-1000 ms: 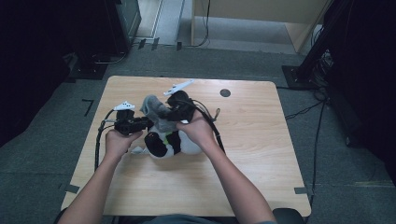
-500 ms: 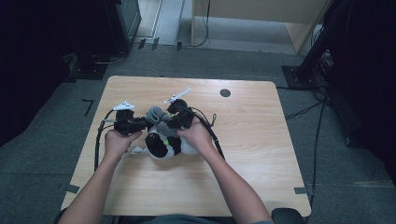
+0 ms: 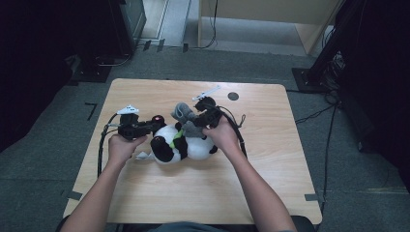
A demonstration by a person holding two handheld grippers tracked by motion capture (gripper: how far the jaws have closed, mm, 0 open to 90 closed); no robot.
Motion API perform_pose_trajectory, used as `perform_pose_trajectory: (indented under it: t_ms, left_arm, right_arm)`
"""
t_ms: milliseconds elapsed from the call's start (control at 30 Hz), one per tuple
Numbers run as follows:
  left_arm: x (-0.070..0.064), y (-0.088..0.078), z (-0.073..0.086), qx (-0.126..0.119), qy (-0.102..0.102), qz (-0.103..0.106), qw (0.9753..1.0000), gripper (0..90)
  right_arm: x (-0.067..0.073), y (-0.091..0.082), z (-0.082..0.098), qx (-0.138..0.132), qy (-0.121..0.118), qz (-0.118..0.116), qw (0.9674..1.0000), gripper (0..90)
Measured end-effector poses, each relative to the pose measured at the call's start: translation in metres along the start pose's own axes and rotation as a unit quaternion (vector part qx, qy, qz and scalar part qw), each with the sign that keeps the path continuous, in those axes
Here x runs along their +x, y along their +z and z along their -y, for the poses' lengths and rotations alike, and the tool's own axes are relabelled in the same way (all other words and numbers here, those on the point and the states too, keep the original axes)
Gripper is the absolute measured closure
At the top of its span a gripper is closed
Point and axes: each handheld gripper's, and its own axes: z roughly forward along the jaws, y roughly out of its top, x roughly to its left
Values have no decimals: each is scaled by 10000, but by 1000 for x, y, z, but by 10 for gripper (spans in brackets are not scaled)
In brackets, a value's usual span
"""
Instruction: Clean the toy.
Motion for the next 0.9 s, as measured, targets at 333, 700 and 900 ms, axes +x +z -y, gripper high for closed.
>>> perform_pose_trajectory:
  t_ms: [333, 700, 900]
  left_arm:
    - [0, 0, 1, -16, 7, -30, 10000, 681]
    - [-3, 1, 1, -34, 109, -141, 9998, 674]
    - [-5, 5, 2, -29, 201, -280, 9994, 674]
  right_arm:
    - [-30, -35, 21, -96, 241, 606, 9978, 805]
    - [19, -44, 26, -771, -141, 18, 9969, 801]
    - [33, -16, 36, -696, -102, -405, 9967, 800]
